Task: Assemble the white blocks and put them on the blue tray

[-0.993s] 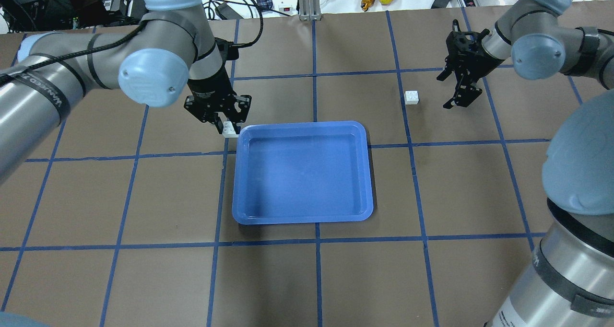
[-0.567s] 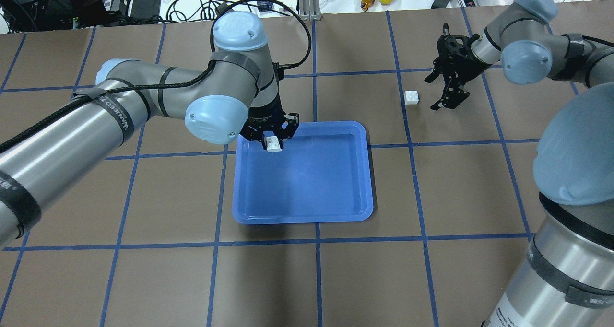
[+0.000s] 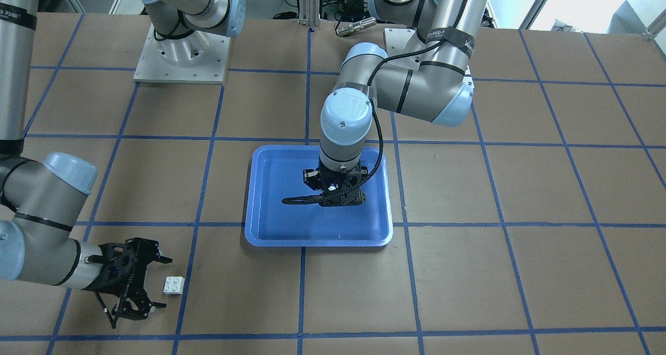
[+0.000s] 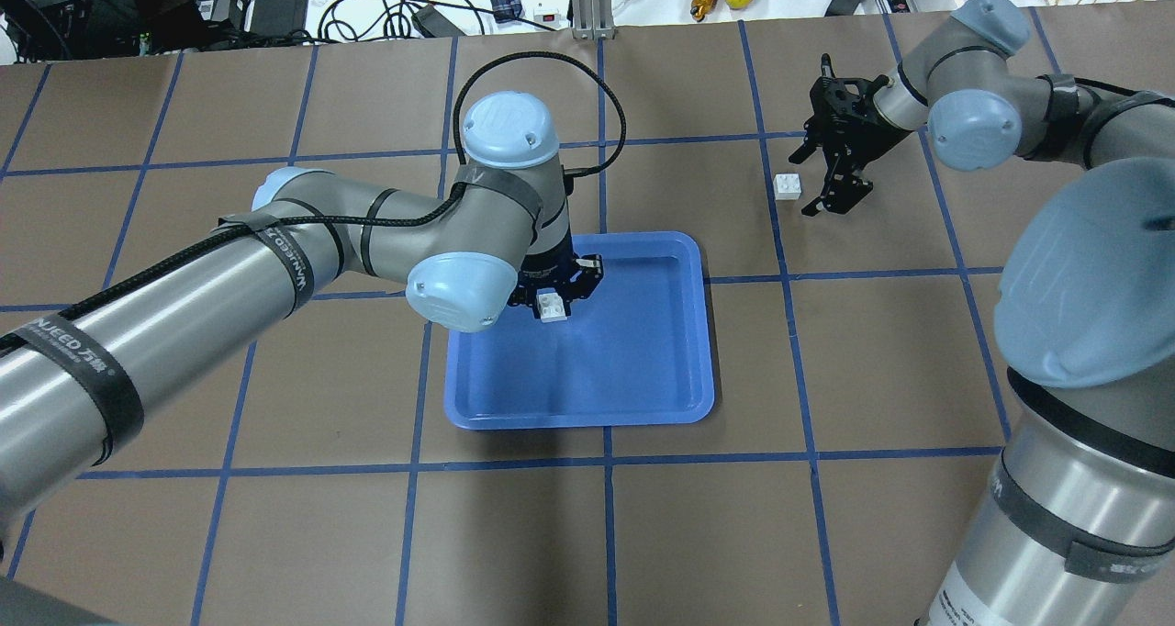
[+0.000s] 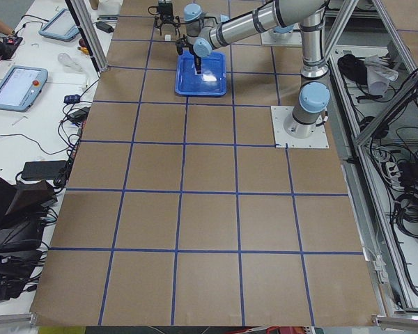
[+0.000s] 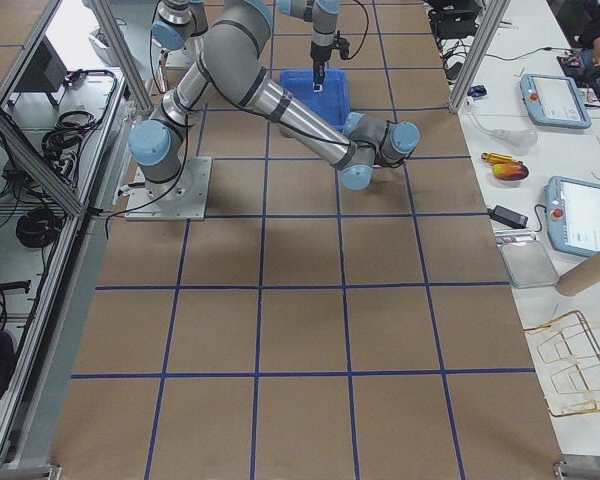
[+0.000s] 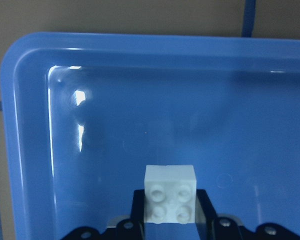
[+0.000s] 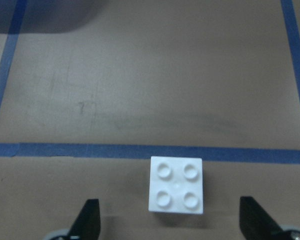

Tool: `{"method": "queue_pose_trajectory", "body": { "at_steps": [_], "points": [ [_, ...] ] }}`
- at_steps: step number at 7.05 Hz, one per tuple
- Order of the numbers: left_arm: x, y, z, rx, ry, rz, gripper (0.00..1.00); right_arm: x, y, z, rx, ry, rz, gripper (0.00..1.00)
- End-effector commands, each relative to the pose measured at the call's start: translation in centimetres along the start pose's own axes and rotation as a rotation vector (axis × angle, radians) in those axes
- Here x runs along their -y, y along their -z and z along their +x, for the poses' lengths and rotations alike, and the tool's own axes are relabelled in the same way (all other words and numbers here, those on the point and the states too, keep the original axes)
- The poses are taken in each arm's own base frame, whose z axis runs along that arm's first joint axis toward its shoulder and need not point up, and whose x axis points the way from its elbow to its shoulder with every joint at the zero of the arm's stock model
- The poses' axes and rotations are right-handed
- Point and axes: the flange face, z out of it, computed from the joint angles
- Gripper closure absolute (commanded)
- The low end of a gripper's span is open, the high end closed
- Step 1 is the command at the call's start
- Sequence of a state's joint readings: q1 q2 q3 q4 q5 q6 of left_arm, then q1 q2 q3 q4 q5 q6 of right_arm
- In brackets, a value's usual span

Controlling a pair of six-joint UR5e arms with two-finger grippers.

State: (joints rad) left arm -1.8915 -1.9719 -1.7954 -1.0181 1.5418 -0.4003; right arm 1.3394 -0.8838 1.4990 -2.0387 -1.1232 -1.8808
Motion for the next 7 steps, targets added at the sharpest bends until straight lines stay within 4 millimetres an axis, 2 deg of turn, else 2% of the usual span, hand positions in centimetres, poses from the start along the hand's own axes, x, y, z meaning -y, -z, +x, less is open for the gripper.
{"method": "queue_pose_trajectory", "body": {
  "at_steps": [1,3,4,5,6,7],
  "points": [
    [-0.5,-1.5,0.0,-0.009,0.012,-0.002,0.93,0.6,-0.4,0.0,0.004,0.014,-0.003,0.03],
    [-1.1,-2.2,0.7,0.008,-0.004,-0.008,0.9,0.4,-0.4,0.0,0.005,0.005,-0.003,0.13],
    [-1.2,-2.6,0.9,0.01,-0.01,-0.012,0.87,0.4,-0.4,0.0,0.008,-0.002,-0.01,0.13],
    [-1.3,-3.0,1.0,0.013,-0.01,-0.017,0.74,0.4,-0.3,-0.1,0.014,-0.015,-0.014,0.13],
    [-1.5,-3.5,1.4,0.02,-0.01,-0.026,0.52,0.3,-0.2,-0.2,0.017,-0.031,-0.015,0.13],
    [-1.5,-3.5,1.5,0.015,0.003,-0.026,0.37,0.4,0.0,-0.2,0.015,-0.038,-0.015,0.13]
  ]
}}
